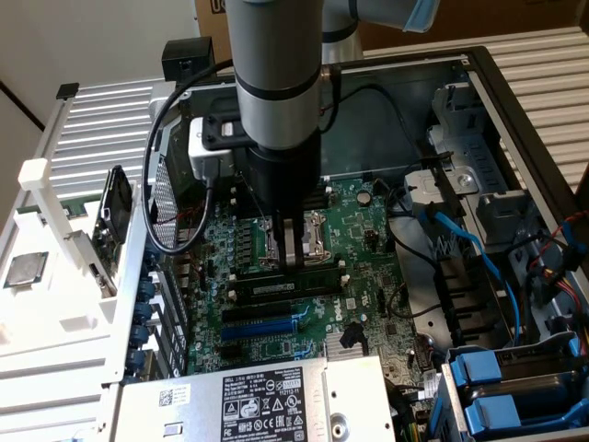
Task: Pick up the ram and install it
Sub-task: 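Press down the ram until it locks into place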
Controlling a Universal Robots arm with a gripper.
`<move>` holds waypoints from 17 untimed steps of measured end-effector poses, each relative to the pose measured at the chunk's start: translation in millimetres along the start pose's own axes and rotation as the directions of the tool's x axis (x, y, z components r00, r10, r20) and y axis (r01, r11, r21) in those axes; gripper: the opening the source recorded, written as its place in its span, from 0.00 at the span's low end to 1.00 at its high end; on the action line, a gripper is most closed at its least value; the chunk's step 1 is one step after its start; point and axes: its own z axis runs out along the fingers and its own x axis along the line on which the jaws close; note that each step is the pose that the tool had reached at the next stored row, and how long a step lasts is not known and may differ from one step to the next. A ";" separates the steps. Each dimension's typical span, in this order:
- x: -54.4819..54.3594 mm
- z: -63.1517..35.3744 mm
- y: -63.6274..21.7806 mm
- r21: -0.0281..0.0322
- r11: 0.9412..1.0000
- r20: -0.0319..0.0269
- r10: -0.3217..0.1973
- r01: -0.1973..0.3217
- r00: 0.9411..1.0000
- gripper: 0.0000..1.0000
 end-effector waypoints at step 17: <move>0.5 6.8 -0.4 0.000 1.000 0.000 0.000 0.000 1.000 0.11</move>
